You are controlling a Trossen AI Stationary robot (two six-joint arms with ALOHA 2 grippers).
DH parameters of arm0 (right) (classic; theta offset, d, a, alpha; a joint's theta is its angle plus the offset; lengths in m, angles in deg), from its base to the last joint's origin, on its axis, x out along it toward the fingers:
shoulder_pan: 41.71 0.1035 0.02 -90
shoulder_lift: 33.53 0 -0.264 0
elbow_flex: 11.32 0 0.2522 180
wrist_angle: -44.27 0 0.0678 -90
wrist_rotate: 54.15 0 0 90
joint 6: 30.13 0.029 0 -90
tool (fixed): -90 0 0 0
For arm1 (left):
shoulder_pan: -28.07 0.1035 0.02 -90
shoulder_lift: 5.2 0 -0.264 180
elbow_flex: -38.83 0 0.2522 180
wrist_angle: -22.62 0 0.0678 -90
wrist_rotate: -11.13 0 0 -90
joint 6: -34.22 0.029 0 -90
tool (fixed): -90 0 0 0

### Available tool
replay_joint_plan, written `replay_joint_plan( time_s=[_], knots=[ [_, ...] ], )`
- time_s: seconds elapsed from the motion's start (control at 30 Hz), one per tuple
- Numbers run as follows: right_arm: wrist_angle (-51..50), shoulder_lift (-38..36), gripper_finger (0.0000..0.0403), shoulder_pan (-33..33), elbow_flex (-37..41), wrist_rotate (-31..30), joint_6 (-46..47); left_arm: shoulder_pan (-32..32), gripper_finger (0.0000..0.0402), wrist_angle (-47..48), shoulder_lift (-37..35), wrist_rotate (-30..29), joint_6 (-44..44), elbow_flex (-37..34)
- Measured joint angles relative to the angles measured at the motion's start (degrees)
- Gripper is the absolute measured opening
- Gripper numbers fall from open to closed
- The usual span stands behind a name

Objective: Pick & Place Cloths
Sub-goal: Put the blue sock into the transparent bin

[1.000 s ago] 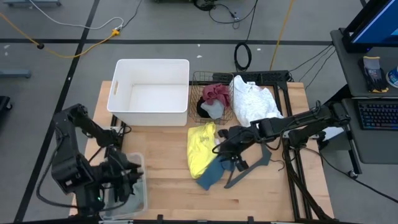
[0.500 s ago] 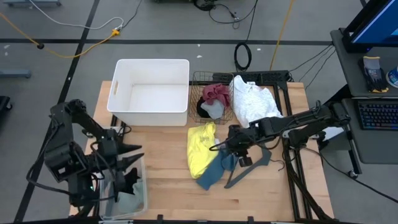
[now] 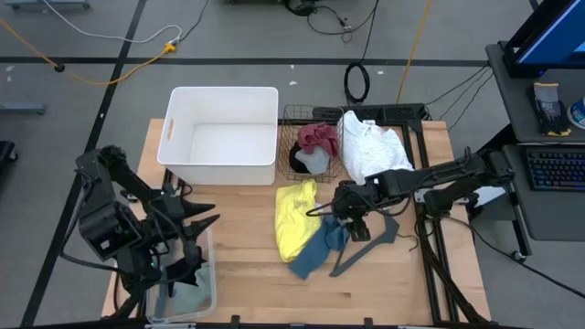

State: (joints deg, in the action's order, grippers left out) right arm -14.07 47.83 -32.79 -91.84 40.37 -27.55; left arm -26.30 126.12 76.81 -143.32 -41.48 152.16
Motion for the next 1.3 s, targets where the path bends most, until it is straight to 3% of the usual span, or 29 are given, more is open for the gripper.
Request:
replay_joint_plan(
  time_s=[0.23,0.57,0.9,1.13,1.3],
  knots=[
    [-0.5,2.9,0.0280,-1.4,0.0,0.2,0.0,2.4,0.0122,0.0,0.0,2.9,-0.1,0.0],
    [0.5,6.9,0.0279,-2.3,0.4,3.1,1.6,3.9,0.0122,0.0,0.0,4.7,0.2,0.0],
    [11.2,6.8,0.0279,-3.5,10.6,2.9,9.6,3.8,0.0122,0.0,0.0,4.9,0.4,0.0],
    [15.3,6.7,0.0264,-3.5,16.7,-4.3,13.7,3.9,0.0122,0.0,0.0,4.7,0.4,0.0],
    [16.0,6.8,0.0222,-3.5,18.6,-7.4,13.9,4.8,0.0122,0.0,0.0,4.6,0.4,0.0]
  ],
)
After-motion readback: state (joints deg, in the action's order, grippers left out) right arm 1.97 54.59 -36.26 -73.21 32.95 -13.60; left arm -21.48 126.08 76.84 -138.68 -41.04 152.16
